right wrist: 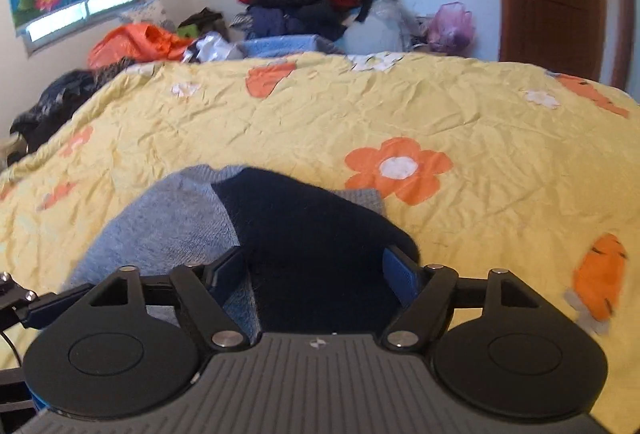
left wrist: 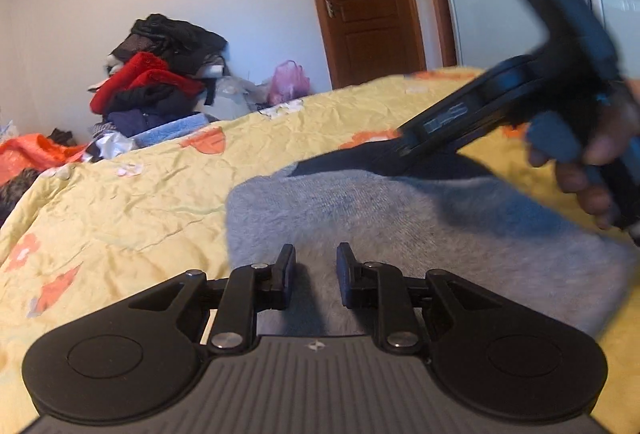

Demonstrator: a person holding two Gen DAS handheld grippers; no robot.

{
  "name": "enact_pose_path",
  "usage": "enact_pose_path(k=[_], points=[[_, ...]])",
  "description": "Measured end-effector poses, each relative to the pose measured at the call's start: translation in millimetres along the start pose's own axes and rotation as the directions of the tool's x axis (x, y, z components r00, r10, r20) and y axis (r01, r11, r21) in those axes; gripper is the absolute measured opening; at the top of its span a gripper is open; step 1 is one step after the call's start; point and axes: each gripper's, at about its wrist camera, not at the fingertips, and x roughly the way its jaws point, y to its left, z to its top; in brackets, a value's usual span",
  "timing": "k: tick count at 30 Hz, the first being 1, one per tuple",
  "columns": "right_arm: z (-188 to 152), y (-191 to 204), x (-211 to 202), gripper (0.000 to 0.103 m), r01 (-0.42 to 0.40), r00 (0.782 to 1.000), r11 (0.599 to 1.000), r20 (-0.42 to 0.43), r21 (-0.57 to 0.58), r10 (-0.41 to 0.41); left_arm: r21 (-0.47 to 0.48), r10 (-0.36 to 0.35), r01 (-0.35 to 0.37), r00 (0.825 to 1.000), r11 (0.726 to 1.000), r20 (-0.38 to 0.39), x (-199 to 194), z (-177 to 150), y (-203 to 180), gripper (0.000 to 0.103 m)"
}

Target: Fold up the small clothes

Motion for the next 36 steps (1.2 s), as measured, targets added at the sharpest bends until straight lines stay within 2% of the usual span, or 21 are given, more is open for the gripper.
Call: enact_pose_path(k=[2,4,7,9,11,14,15,17,20,23,25,27,31,34,36], points=[[-13.9,5.0,-39.1,0.078,-0.116,0.992,0.993,0.052,0.014,0.115,-0.019,-0.047,0.047,0.999,0.999,0.015,-30.2,-7.0,-1.5,0.027],[-32.4,13.1,-59.9,0.082,-0.193,0.981,0.981,0.037,0.004,0.193,-0.015,-0.092,0.092,0.995,0.996,0.025,-47.2,-15.0,-5.1,0.027],[-59.1,20.5,-58.2,0.082,-0.172,0.985,0.984,-0.036,-0.045,0.170,-0.029,-0.191,0.190,0.981,0.981,-0.028,-47.8,-26.4,-5.3,0.027],[-73.4,11.9,-45.0,0.084,-0.115,0.990,0.993,-0.084,-0.026,0.112,-0.065,-0.202,0.197,0.975,0.978,-0.091,-33.7,-35.7,1.6,0.026],[-80.3,5.1,-45.0,0.084,-0.083,0.996,0.994,-0.043,-0.065,0.080,-0.126,-0.238,0.225,0.966,0.966,-0.099,-29.3,-33.4,13.2,0.026],[-72.6,3.4,-47.3,0.083,-0.058,0.994,0.998,-0.093,-0.030,0.055,-0.067,-0.202,0.195,0.972,0.978,-0.120,-30.4,-30.5,4.4,0.026],[-70.0,2.3,-51.7,0.077,-0.056,0.994,0.998,-0.098,0.007,0.057,-0.054,-0.189,0.183,0.974,0.982,-0.122,-31.9,-30.0,1.0,0.026],[-66.2,6.0,-70.0,0.071,-0.097,0.994,0.995,-0.042,0.036,0.098,-0.051,-0.176,0.171,0.976,0.984,-0.126,-29.8,-29.5,-1.5,0.026],[-61.5,27.7,-90.5,0.075,-0.137,0.990,0.991,0.037,-0.011,0.137,-0.075,-0.174,0.166,0.977,0.983,-0.121,-24.9,-29.9,-0.5,0.026],[-61.1,44.4,-74.9,0.084,-0.206,0.978,0.978,-0.028,-0.039,0.205,-0.065,-0.167,0.160,0.979,0.985,-0.120,-26.7,-30.4,-2.0,0.026],[-71.4,41.6,-51.0,0.081,-0.184,0.976,0.982,-0.122,-0.029,0.179,-0.068,-0.175,0.168,0.977,0.983,-0.119,-26.8,-31.1,0.2,0.026],[-83.0,38.5,-51.2,0.081,-0.204,0.977,0.974,-0.090,-0.101,0.195,-0.080,-0.193,0.185,0.975,0.980,-0.114,-26.1,-32.1,4.4,0.026],[-77.5,44.7,-55.6,0.081,-0.190,0.975,0.974,-0.141,-0.124,0.172,-0.087,-0.206,0.197,0.973,0.977,-0.107,-27.1,-33.5,7.5,0.026],[-52.7,41.6,-55.9,0.076,-0.193,0.968,0.981,-0.167,-0.029,0.186,-0.085,-0.202,0.194,0.974,0.977,-0.101,-27.6,-34.7,7.0,0.026],[-30.8,38.3,-60.6,0.079,-0.217,0.970,0.976,-0.105,0.009,0.217,-0.088,-0.204,0.196,0.974,0.977,-0.096,-27.2,-35.9,7.5,0.026]])
